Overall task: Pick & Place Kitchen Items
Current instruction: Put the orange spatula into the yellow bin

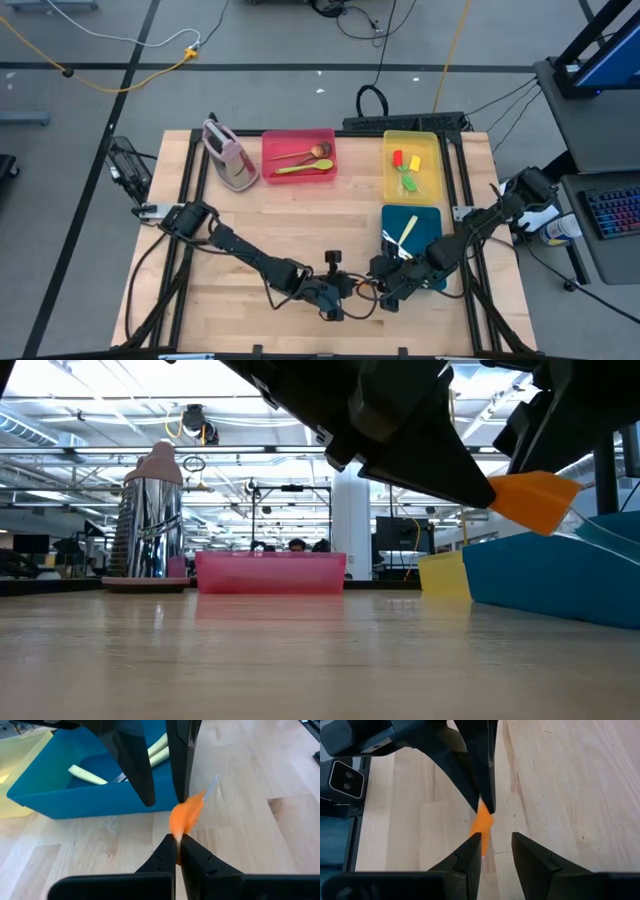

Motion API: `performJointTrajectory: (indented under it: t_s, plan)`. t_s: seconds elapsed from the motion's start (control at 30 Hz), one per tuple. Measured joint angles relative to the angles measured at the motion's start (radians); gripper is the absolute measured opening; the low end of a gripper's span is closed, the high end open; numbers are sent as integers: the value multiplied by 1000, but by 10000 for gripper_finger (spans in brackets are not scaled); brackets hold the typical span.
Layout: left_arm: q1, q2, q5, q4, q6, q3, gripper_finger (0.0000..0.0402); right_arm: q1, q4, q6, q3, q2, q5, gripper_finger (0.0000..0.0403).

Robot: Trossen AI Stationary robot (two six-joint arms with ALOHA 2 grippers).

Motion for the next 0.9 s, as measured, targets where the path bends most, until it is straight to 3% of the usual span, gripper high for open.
performJointTrajectory:
  t_s: [0.7, 0.9]
  plan:
    - [20, 0, 0, -24, -52, 0, 10, 1, 3, 134, 0, 0, 0, 102]
    - [19, 0, 0, 43, -27, 0, 5, 2, -4, 130, 0, 1, 1, 102]
